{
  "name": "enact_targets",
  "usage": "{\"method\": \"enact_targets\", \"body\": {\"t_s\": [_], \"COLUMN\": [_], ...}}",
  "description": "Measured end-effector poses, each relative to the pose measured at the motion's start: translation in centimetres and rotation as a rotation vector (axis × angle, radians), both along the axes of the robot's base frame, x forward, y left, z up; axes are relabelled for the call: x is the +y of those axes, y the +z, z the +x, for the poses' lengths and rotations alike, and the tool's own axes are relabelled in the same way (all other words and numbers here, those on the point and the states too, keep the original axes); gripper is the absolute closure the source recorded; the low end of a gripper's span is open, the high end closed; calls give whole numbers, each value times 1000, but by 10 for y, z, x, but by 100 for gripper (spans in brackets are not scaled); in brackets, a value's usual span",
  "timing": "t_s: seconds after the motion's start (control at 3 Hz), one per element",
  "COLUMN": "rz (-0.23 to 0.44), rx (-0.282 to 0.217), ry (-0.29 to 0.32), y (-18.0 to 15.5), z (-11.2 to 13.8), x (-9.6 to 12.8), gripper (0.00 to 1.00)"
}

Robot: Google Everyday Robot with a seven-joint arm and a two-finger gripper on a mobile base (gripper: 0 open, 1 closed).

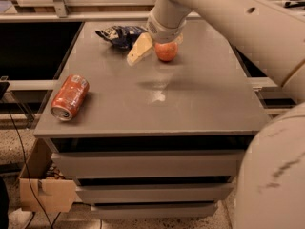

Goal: Move apple near coke can

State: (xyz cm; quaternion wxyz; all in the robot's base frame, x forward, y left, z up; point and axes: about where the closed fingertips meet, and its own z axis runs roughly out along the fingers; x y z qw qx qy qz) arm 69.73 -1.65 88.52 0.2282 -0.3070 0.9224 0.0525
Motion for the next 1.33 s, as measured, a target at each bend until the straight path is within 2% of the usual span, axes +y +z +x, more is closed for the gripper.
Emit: {"method": "enact_targets", "body": {"t_s": [0.67, 1.33], "rz": [-51, -61], "rx": [-7, 1], "ry": [-63, -91], "y": [-35, -51], "z": [28, 48], "x": [-3, -14], "gripper": [0, 0]}}
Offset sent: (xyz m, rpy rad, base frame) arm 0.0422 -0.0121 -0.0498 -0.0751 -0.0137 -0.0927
